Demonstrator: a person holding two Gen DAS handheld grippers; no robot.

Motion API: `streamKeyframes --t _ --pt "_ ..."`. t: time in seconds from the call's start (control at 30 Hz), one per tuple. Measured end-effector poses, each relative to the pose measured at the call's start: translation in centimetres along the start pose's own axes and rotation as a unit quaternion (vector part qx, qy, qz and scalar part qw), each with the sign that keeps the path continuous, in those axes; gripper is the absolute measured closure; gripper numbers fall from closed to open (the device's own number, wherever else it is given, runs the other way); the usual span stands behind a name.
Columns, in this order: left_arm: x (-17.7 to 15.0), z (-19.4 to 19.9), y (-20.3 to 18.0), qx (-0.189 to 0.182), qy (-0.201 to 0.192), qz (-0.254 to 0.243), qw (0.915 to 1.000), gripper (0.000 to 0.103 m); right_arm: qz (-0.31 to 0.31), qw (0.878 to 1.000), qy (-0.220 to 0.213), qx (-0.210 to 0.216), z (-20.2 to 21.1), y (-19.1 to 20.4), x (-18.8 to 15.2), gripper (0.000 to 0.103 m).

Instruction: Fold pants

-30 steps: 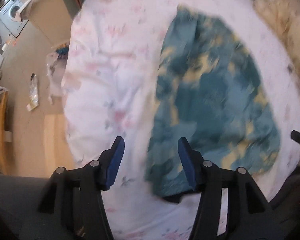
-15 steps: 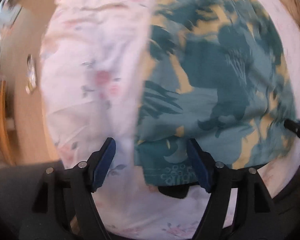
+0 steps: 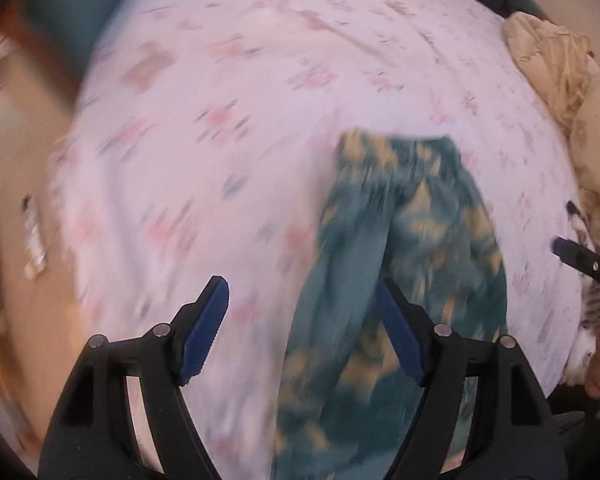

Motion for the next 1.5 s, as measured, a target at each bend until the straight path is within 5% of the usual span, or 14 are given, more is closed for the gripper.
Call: streamKeyframes --t 0.07,0.17,0.3,0.4,0.47,0.5,0.53,0.73,0.9,1.13,1.5 --pt "2.1 -1.2 -0.5 -0.002 -0.006 0.000 1.0000 0.030 -0.005 1.000 0.016 0.026 -1.8 -0.4 2.2 0.036" --pt "4.4 -2.6 -2.0 -0.054 -0.005 -0.001 0.9985 0.030 0.012 1.000 0.024 -0.002 -4.9 -1.3 4.9 0.036" --pt "5.9 -5.6 -3.4 -0.022 -0.008 -0.070 0.9973 0.031 0.001 0.999 0.050 -0.019 -9.2 -3.2 6.5 0.036" --pt "6.2 -7.4 -4.2 -0.074 0.020 -0.068 0.9948 0.033 0.006 0.997 0.071 -0.010 -11.8 -3.8 7.1 0.038" --pt "6.1 -7.9 -5.2 -0.086 0.026 -0.097 0.9912 0.045 0.025 0.996 0.085 -0.002 -12.9 -3.5 7.0 0.053" --pt "6.2 -7.8 -5.9 -0.095 0.019 -0.119 0.9881 0.070 0.042 0.995 0.091 0.003 -13.2 -3.1 6.9 0.071" --pt "5.8 -7.3 -6.5 -0.112 0.022 -0.134 0.9844 0.083 0.054 0.994 0.095 0.004 -13.2 -2.7 6.8 0.075" --pt "9.8 -2.3 -7.9 -0.091 -0.069 -0.175 0.9778 0.088 0.142 0.988 0.056 -0.016 -9.9 0.1 10.5 0.084" --pt "10.9 4.0 -8.6 -0.076 -0.155 -0.218 0.9607 0.088 0.192 0.981 -0.013 -0.014 -4.9 3.4 12.8 0.084" --pt "2.2 7.6 -9.2 -0.055 -0.176 -0.268 0.9456 0.088 0.236 0.971 -0.020 -0.010 -0.4 6.0 5.0 0.085" --pt "-11.3 6.0 -10.2 0.006 -0.087 -0.303 0.9489 0.087 0.158 0.985 0.022 -0.062 -0.5 3.3 -10.0 0.085"
Point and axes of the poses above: each gripper's, at about its wrist camera, not at the fingertips, and z roughly against the way its jaws point, y to its left, x to its top, the point moved 9 cm from there along -z, roughly the way its jaws point, and after that the axes turned 11 degrees about x, right-handed, at the moved point
